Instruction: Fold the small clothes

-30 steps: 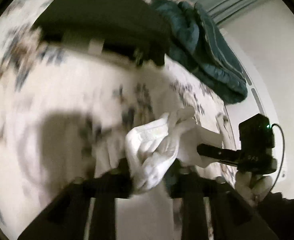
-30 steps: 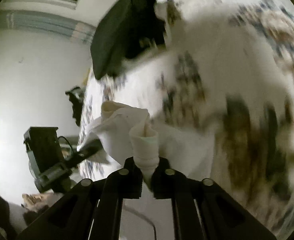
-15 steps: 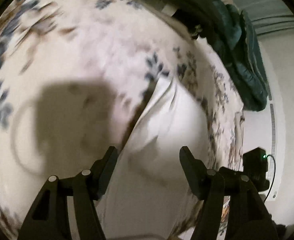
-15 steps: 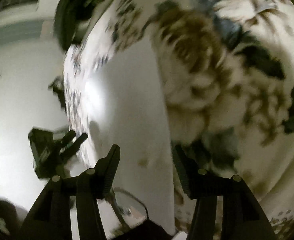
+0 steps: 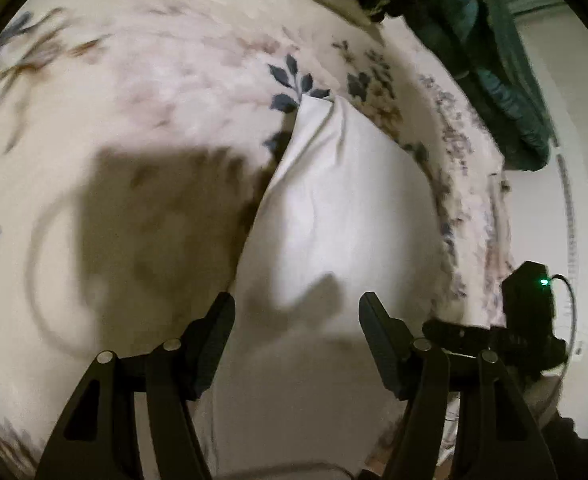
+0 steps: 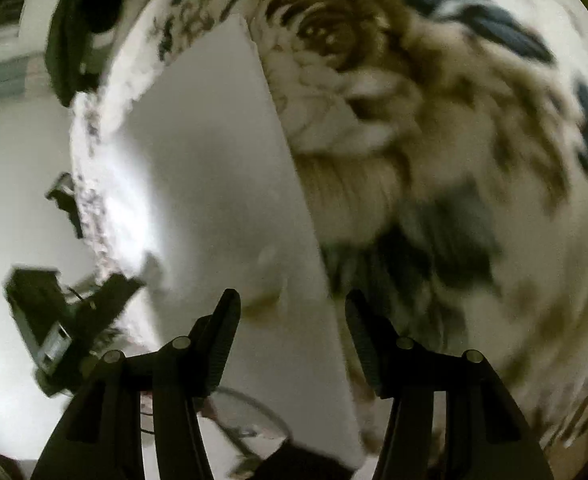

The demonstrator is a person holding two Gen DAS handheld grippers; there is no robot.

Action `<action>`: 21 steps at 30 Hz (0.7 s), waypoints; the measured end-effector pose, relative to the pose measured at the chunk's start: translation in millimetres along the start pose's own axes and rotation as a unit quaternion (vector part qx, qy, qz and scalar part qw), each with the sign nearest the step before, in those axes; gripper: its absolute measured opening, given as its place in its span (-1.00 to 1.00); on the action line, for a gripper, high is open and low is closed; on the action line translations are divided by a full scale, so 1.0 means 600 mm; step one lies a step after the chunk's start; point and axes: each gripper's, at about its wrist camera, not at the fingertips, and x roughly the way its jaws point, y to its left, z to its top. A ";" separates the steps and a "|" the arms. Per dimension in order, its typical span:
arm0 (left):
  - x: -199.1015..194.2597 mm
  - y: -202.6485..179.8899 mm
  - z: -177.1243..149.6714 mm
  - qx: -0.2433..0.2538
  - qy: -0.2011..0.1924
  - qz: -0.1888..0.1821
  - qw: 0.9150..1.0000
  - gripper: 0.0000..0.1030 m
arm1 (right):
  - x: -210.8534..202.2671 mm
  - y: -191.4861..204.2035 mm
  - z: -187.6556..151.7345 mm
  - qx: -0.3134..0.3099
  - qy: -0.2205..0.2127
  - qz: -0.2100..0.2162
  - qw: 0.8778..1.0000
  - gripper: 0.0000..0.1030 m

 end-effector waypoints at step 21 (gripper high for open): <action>0.008 0.058 -0.278 -0.017 0.035 0.150 0.988 -0.84 | 0.074 -0.126 -0.303 0.062 0.054 -0.040 0.996 0.05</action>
